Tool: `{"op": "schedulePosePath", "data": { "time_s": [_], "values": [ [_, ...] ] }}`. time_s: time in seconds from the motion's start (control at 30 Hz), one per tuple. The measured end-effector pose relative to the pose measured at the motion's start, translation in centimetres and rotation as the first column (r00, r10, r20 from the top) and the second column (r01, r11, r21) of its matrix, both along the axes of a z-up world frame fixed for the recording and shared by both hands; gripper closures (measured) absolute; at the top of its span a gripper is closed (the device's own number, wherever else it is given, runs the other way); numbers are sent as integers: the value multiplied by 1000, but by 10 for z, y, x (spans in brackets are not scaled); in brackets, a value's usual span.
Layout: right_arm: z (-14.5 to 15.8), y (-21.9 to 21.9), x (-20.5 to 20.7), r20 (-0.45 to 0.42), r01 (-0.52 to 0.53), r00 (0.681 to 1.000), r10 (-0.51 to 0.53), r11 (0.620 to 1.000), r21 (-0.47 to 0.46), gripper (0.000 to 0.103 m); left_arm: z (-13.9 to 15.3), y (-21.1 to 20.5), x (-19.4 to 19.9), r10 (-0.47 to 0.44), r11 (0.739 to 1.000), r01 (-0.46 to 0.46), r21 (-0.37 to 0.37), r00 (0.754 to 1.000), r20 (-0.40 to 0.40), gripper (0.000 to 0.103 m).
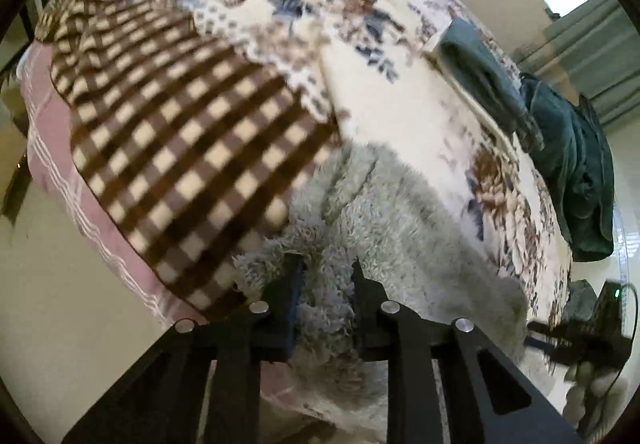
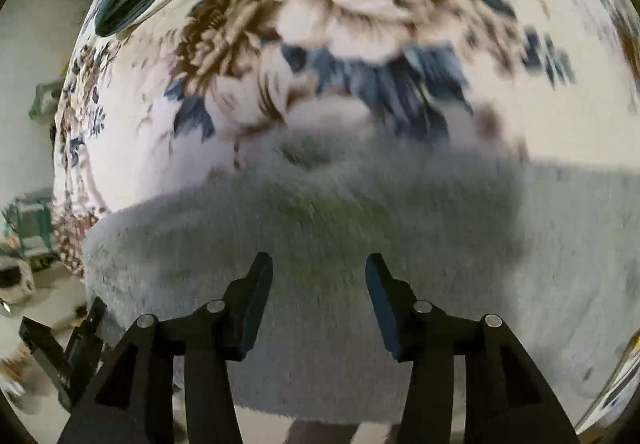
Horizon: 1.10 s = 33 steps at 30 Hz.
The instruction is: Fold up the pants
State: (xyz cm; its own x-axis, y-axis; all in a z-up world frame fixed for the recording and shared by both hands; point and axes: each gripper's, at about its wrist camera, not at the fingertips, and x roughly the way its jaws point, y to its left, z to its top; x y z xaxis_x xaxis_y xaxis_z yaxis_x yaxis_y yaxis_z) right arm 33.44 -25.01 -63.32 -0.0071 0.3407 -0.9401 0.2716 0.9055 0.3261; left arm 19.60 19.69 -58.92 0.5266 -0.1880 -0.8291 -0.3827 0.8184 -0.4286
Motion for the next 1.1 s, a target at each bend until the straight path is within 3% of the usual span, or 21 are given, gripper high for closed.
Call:
{"op": "schedulePosePath", "data": {
  "time_s": [0.07, 0.17, 0.27, 0.33, 0.37, 0.4, 0.43, 0.53, 0.67, 0.73, 0.77, 0.8, 0.87, 1.0, 1.1],
  "values": [
    [-9, 13, -4, -6, 26, 1000, -26, 1000, 8, 30, -14, 8, 1, 28, 999, -29, -24, 999, -41, 86],
    [-8, 15, 6, 20, 18, 1000, -18, 1000, -16, 29, -40, 15, 0, 36, 998, -43, -52, 992, -118, 85],
    [-6, 24, 32, 26, -62, 998, 63, 997, -37, 29, -33, 19, -2, 48, 995, -60, -76, 989, -143, 74],
    [-13, 39, 46, -36, -138, 990, 136, 989, -61, 30, -21, 16, -5, 49, 996, -59, -70, 989, -141, 73],
    [-16, 44, 50, -45, -167, 985, 165, 985, -50, 37, -10, 12, -6, 46, 998, -52, -39, 989, -143, 68],
    [-20, 48, 56, -41, -179, 983, 176, 982, -67, 58, -3, 8, -7, 42, 999, -44, -8, 989, -143, 64],
    [-26, 50, 62, -35, -180, 984, 177, 978, -103, 66, 4, 5, -7, 36, 999, -34, 18, 991, -132, 58],
    [-45, 44, 78, -29, -154, 988, 151, 974, -164, 71, 27, -2, -8, 36, 991, -22, 130, 994, -102, 24],
    [-59, 44, 82, -35, -140, 990, 137, 979, -146, 72, 25, -2, -1, 23, 971, 8, 238, 991, -131, 22],
    [-49, 41, 76, -11, -127, 992, 127, 985, -119, 69, 21, 2, 2, 35, 970, 4, 243, 987, -159, 23],
    [-42, 37, 70, 10, -115, 993, 116, 989, -93, 61, 23, 3, 2, 46, 968, -5, 253, 987, -157, 23],
    [-30, 30, 62, 55, -84, 995, 87, 995, -54, 45, 28, 2, 2, 49, 965, -9, 263, 988, -147, 23],
    [-8, 11, 42, 142, -23, 989, 25, 1000, -10, 32, 43, -6, 0, 45, 956, -10, 293, 992, -114, 23],
    [25, -49, -16, 245, 108, 962, -119, 993, 58, 32, 74, -46, 0, -30, 945, 51, 322, 997, -72, 23],
    [28, -113, -65, 244, 223, 940, -239, 971, 91, 32, 82, -93, 7, -135, 939, 155, 308, 987, -86, 23]
  ]
}}
